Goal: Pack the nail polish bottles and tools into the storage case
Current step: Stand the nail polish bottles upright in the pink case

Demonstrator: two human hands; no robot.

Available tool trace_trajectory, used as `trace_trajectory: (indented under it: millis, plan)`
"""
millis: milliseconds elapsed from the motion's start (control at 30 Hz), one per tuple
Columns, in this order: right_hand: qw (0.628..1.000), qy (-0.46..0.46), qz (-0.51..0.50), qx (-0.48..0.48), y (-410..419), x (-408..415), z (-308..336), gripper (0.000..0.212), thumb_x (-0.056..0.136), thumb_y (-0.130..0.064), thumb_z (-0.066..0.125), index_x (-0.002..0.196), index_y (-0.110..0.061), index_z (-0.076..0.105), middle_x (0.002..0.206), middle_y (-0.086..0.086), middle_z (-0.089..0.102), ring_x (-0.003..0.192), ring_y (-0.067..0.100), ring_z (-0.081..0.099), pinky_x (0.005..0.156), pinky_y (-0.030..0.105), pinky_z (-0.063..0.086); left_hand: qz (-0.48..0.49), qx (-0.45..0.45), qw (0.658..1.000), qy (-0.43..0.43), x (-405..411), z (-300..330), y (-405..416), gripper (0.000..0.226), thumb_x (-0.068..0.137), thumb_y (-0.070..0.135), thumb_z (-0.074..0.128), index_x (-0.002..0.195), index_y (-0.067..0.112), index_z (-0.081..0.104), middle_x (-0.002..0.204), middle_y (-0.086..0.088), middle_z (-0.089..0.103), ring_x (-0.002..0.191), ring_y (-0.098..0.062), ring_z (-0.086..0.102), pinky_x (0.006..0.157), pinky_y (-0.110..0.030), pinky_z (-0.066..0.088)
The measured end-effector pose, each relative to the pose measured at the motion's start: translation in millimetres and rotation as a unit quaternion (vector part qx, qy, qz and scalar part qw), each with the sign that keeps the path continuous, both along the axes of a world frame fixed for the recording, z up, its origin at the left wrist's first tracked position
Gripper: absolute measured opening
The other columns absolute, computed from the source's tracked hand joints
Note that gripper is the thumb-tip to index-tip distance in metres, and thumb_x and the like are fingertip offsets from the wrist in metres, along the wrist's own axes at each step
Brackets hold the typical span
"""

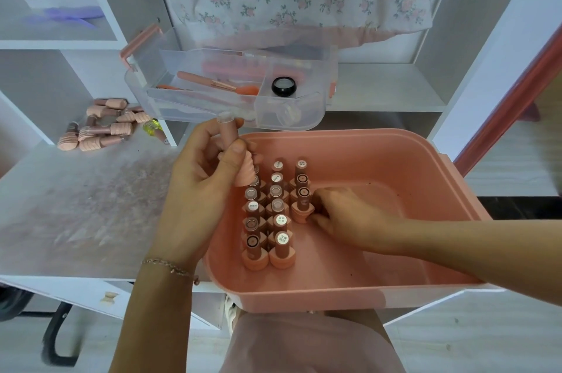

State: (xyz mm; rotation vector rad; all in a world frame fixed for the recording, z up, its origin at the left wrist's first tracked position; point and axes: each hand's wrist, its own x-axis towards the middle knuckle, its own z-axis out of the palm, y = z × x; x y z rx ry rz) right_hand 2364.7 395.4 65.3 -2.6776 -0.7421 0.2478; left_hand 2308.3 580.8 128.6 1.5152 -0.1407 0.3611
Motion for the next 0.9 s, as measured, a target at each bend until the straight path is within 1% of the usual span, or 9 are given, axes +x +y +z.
trace_trajectory:
  millis: [67,133,333,467,567,667,733,833,900]
  plan:
    - [1.000,-0.002,-0.002,0.001,0.8,0.4,-0.8,0.010,0.086,-0.017,0.053,0.089,-0.008,0.055,0.103,0.018,0.062,0.096,0.035,0.055,0.073,0.034,0.040,-0.003,-0.002,1.000,-0.001,0.3,-0.6,0.5,0.022,0.083,0.027,0.056,0.105,0.024,0.057,0.080,0.007,0.068,0.084,-0.014,0.065,0.081,-0.027,0.053]
    - [1.000,-0.002,-0.003,0.001,1.2,0.4,-1.5,0.010,0.086,-0.017,0.053,0.089,-0.008,0.055,0.103,0.018,0.062,0.096,0.036,0.055,0.075,0.034,0.041,-0.003,0.001,1.000,0.001,0.5,-1.5,1.0,0.020,0.085,0.027,0.058,0.105,0.026,0.058,0.081,0.007,0.068,0.084,-0.015,0.065,0.082,-0.028,0.053]
    - [1.000,-0.001,-0.008,-0.008,1.5,0.9,-1.3,0.013,0.087,-0.015,0.052,0.095,-0.006,0.056,0.108,0.018,0.062,0.101,0.036,0.055,0.078,0.035,0.041,-0.006,0.002,1.000,0.001,1.6,-1.5,2.6,0.024,0.082,0.025,0.054,0.106,0.028,0.058,0.080,0.007,0.067,0.084,-0.014,0.064,0.080,-0.027,0.052]
    - [1.000,0.000,-0.011,0.000,1.1,-0.2,-0.4,0.011,0.086,-0.013,0.052,0.093,-0.006,0.056,0.108,0.018,0.062,0.099,0.035,0.055,0.077,0.035,0.041,-0.007,-0.001,1.000,0.004,0.7,-1.6,2.6,0.024,0.082,0.026,0.056,0.106,0.028,0.059,0.081,0.007,0.067,0.084,-0.015,0.064,0.081,-0.027,0.053]
    - [1.000,-0.002,-0.011,0.004,0.9,0.3,-1.1,0.011,0.086,-0.013,0.052,0.092,-0.006,0.057,0.106,0.018,0.062,0.098,0.035,0.055,0.077,0.036,0.042,-0.011,0.000,1.000,0.004,-0.4,-0.9,1.1,0.025,0.083,0.029,0.058,0.108,0.027,0.058,0.081,0.008,0.068,0.083,-0.011,0.065,0.079,-0.025,0.053]
    - [1.000,-0.004,-0.011,0.002,1.3,0.1,-1.8,0.010,0.085,-0.014,0.052,0.090,-0.006,0.057,0.103,0.018,0.063,0.096,0.035,0.056,0.075,0.035,0.041,-0.006,0.000,1.000,0.012,-0.7,-0.6,1.1,0.023,0.083,0.028,0.057,0.107,0.029,0.059,0.081,0.007,0.067,0.085,-0.015,0.064,0.082,-0.030,0.052]
    - [1.000,-0.005,-0.016,-0.006,1.2,-0.7,-1.4,0.013,0.085,-0.016,0.052,0.091,-0.006,0.057,0.103,0.017,0.063,0.095,0.035,0.056,0.074,0.034,0.041,-0.004,0.003,1.000,0.016,-1.5,0.2,0.8,0.025,0.083,0.031,0.059,0.108,0.029,0.059,0.082,0.007,0.067,0.086,-0.016,0.063,0.084,-0.032,0.052]
    - [0.999,0.001,-0.028,-0.025,0.8,-1.7,2.6,0.017,0.084,-0.019,0.052,0.089,-0.003,0.058,0.101,0.017,0.065,0.095,0.035,0.057,0.073,0.034,0.042,-0.003,0.002,1.000,0.019,-3.2,1.0,0.1,0.027,0.081,0.028,0.055,0.107,0.027,0.059,0.082,0.006,0.067,0.087,-0.019,0.063,0.086,-0.035,0.051]
    - [0.998,0.027,-0.033,-0.048,-0.2,-1.4,7.6,0.024,0.083,-0.020,0.053,0.090,0.001,0.060,0.099,0.018,0.066,0.093,0.034,0.058,0.074,0.035,0.048,-0.002,0.002,1.000,0.019,-3.4,1.1,-0.3,0.027,0.079,0.028,0.055,0.106,0.026,0.059,0.082,0.005,0.069,0.087,-0.017,0.064,0.085,-0.031,0.052]
